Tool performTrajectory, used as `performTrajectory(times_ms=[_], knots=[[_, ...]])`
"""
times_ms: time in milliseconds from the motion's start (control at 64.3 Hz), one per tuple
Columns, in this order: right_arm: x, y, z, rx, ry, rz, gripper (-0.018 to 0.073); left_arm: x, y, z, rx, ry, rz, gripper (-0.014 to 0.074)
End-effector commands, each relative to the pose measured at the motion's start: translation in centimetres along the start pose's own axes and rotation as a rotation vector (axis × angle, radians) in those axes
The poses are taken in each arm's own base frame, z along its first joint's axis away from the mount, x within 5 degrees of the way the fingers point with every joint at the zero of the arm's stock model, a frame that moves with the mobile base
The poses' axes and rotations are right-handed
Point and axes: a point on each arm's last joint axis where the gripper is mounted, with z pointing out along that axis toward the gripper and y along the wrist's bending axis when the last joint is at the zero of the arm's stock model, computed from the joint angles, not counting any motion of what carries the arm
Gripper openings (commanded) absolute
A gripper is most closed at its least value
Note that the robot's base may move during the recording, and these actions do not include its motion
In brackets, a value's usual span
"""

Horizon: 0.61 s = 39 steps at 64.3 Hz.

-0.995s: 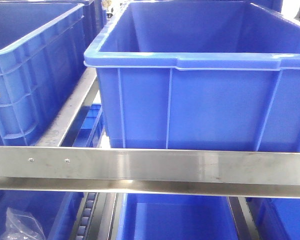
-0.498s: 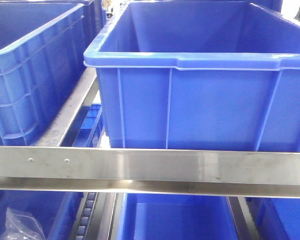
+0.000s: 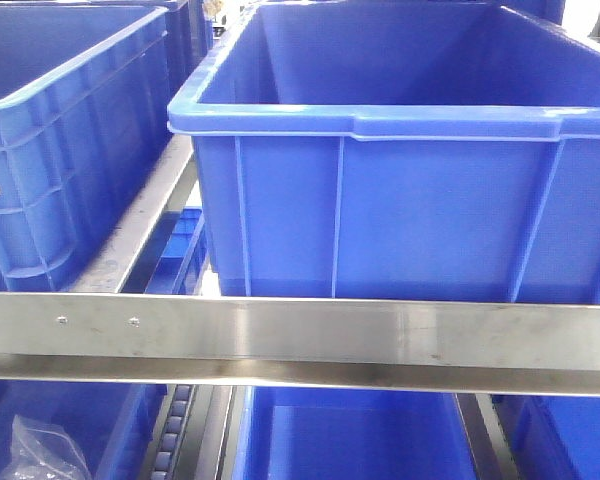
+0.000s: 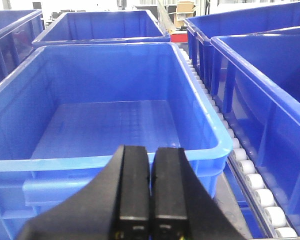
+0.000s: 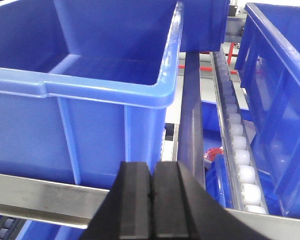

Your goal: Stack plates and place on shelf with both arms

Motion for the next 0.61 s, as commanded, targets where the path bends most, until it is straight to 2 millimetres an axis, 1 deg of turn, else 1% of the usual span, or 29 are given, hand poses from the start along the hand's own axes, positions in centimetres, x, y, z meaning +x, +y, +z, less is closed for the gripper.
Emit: performTrajectory(times_ms=[0, 78, 140, 202, 264, 280, 358, 435, 591], knots=[[-0.8, -0.1, -0.2, 0.011, -0.098, 0.001, 0.0032, -1.5, 0.2, 0.1, -0.015, -0.099, -0.011, 0.0082], [-0.8, -0.1, -0.2, 0.011, -0.098, 0.001, 0.0032, -0.8, 0.1, 0.1, -0.015, -0.084, -0.009, 0.0082], [-0.8, -0.1, -0.2, 0.011, -0.098, 0.001, 0.0032, 0.6, 0.3, 0.1, -0.036, -0.092, -0.005, 0.0082], [-0.8, -0.1, -0.2, 0.011, -0.098, 0.001, 0.0032, 2.0, 0.4, -0.3, -0.058, -0.154, 0.0, 0.0082], [-0.8, -0.1, -0.2, 0.011, -0.098, 0.001, 0.0032, 3.1, 0.4, -1.0, -0.066, -0.208, 0.002, 0.0082], [-0.8, -0.1, -0.2, 0.011, -0.098, 0.001, 0.0032, 3.1, 0.4, -1.1, -0.068, -0.213, 0.001, 0.0082], [-0.8, -0.1, -0.2, 0.011, -0.098, 0.001, 0.0032, 3.6, 0.3, -1.5, -0.07, -0.129, 0.0, 0.0082], [-0.8, -0.1, -0.2, 0.011, -0.098, 0.001, 0.0032, 4.2, 0.4, -2.0, -0.088, -0.097, 0.001, 0.0082], [-0.8, -0.1, -0.2, 0.011, -0.098, 0.001, 0.0032, 4.5, 0.4, -2.7, -0.1, -0.092, 0.004, 0.0082]])
